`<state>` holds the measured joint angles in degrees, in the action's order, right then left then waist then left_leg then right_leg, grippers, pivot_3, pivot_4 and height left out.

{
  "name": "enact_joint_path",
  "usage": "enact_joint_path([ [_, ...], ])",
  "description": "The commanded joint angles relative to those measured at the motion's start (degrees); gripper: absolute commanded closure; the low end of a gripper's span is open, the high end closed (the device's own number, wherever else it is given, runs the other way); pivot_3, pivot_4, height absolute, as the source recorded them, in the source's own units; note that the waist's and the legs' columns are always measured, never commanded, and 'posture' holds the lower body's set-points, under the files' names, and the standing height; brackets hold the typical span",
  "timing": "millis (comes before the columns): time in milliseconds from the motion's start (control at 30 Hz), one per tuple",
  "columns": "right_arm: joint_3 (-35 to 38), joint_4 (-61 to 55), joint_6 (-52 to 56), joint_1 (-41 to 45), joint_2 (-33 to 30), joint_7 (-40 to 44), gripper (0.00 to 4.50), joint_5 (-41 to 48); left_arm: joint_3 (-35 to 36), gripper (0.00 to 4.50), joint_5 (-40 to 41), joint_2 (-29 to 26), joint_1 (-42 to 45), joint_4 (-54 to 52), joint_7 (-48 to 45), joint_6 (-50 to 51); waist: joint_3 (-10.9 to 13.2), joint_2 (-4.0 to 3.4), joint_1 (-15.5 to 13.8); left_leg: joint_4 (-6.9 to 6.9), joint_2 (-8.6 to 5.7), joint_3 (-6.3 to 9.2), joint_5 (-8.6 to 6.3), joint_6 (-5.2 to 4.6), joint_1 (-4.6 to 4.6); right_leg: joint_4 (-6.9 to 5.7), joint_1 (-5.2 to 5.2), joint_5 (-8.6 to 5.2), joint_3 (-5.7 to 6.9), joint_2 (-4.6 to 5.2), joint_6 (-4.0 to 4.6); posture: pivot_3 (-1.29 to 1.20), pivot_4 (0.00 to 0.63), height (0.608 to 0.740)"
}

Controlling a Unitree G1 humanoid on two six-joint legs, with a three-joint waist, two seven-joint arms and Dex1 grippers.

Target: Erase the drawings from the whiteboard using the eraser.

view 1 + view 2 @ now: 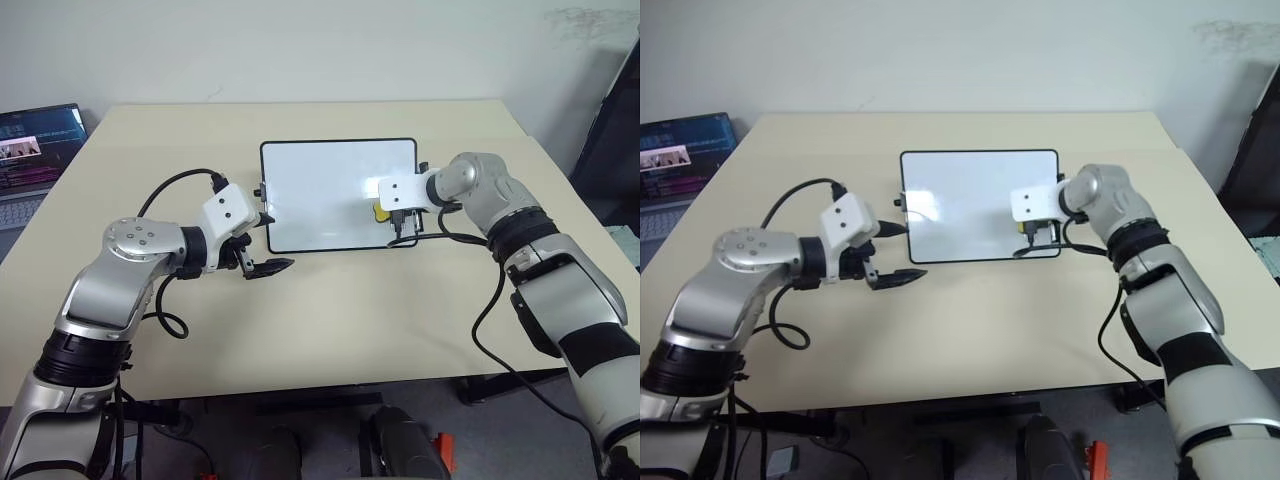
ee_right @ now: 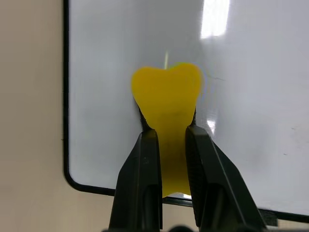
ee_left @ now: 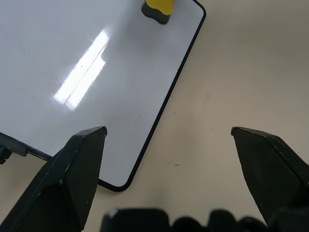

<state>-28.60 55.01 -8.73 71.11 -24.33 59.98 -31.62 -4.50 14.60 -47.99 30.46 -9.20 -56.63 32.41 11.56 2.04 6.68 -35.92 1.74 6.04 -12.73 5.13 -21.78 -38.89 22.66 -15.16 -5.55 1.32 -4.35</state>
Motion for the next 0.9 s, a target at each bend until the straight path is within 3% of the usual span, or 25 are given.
enact_joint_path([
  [33,-1.9,-2.7,2.2,-4.2,-0.9,4.3,4.14,-0.5,1.4,0.00,-0.1,-0.5,1.4,-1.4,0.4,-0.5,0.0,0.01,0.0,0.00,0.00,0.00,0.00,0.00,0.00,0.01,0.00,0.00,0.00,0.00,0.00,0.00,0.150,0.740],
  [433,1.3,-9.5,5.4,-3.2,-3.5,4.5,4.15,0.9,1.1,0.00,-0.3,-0.4,2.2,-0.5,0.0,-0.9,0.0,-0.03,-0.3,0.01,0.00,0.01,0.00,0.00,-0.07,0.06,0.02,0.00,0.01,0.00,0.00,0.00,0.150,0.740],
  [633,0.8,-3.3,6.4,2.7,-2.9,-6.1,4.15,-1.9,0.5,0.00,-0.7,0.2,2.7,0.1,0.1,-1.2,0.1,-0.09,-0.2,0.04,0.00,-0.02,0.00,0.00,-0.49,-0.04,0.55,0.01,-0.03,0.00,0.01,0.00,0.150,0.740],
  [900,0.2,3.9,5.9,6.6,-1.1,-14.0,4.15,-2.4,1.0,0.00,-0.5,0.0,2.2,-0.4,0.0,-1.1,0.1,-0.08,-0.1,0.04,0.00,-0.03,0.01,0.00,-0.49,-0.02,0.55,0.04,-0.03,0.00,0.02,0.00,0.150,0.740],
])
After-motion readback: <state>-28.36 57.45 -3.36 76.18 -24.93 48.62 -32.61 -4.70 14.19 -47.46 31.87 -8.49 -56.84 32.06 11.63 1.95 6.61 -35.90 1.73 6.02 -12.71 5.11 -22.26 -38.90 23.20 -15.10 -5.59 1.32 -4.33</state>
